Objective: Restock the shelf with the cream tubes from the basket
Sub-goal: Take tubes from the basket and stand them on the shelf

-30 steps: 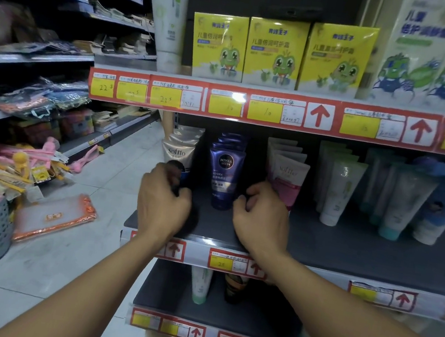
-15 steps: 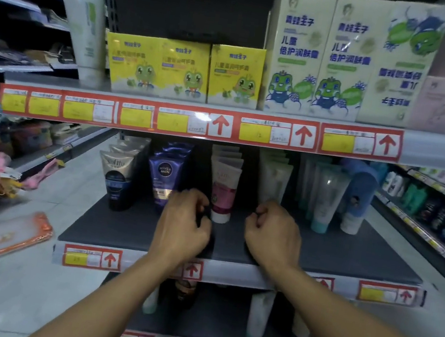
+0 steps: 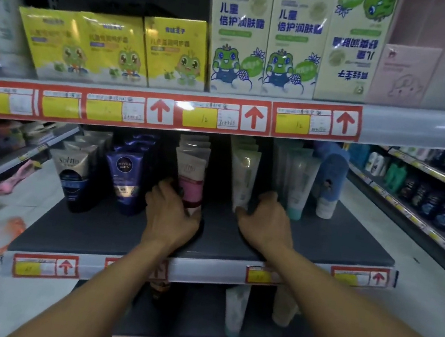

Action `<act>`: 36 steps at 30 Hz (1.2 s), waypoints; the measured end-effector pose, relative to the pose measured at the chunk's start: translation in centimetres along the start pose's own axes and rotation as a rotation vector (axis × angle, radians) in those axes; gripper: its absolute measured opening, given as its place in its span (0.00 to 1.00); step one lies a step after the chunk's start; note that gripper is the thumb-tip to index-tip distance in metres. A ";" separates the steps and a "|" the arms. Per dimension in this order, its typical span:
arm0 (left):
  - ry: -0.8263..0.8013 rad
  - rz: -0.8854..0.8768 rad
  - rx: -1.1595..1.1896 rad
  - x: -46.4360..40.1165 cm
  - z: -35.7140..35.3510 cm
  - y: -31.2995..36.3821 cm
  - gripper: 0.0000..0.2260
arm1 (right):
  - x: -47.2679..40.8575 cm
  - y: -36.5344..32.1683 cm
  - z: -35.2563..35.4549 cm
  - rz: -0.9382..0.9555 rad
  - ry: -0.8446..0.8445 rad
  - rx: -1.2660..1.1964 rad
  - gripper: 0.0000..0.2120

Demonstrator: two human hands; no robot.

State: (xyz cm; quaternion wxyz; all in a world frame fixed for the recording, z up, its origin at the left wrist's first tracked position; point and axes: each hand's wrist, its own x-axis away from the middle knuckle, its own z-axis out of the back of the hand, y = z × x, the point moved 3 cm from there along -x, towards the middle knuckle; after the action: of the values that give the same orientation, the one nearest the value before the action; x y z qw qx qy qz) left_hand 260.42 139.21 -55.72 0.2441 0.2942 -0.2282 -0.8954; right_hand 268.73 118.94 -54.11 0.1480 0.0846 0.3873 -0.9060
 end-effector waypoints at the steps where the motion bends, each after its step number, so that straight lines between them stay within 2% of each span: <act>1: -0.023 0.009 0.051 0.0 0.1 0.0 0.36 | -0.3 0.0 -0.2 -0.004 -0.011 0.017 0.28; 4: -0.072 0.039 0.128 0.0 0.3 0.2 0.34 | -1.1 0.0 -0.6 -0.006 -0.033 0.081 0.30; 7: -0.125 0.080 0.137 -0.1 0.3 0.0 0.28 | -1.6 0.0 -0.8 -0.004 -0.046 0.121 0.32; 11: -0.108 0.093 0.153 -0.2 0.3 -0.4 0.23 | -1.9 0.1 -1.1 0.016 -0.066 0.148 0.31; 16: -0.077 0.095 0.168 -0.2 0.4 -0.3 0.27 | -1.9 0.3 -1.2 0.038 -0.076 0.171 0.23; 23: -0.056 0.118 0.167 0.0 0.7 0.0 0.26 | -1.8 0.4 -1.3 0.030 -0.092 0.141 0.26; 36: -0.037 0.101 0.181 0.0 0.8 0.1 0.26 | -1.8 0.5 -1.3 0.032 -0.101 0.158 0.23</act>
State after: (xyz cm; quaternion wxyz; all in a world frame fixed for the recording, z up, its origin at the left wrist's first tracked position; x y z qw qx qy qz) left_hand 259.94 139.37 -55.11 0.2573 0.2865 -0.3272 -0.8629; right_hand 270.64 119.94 -54.80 0.1745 0.0563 0.3051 -0.9345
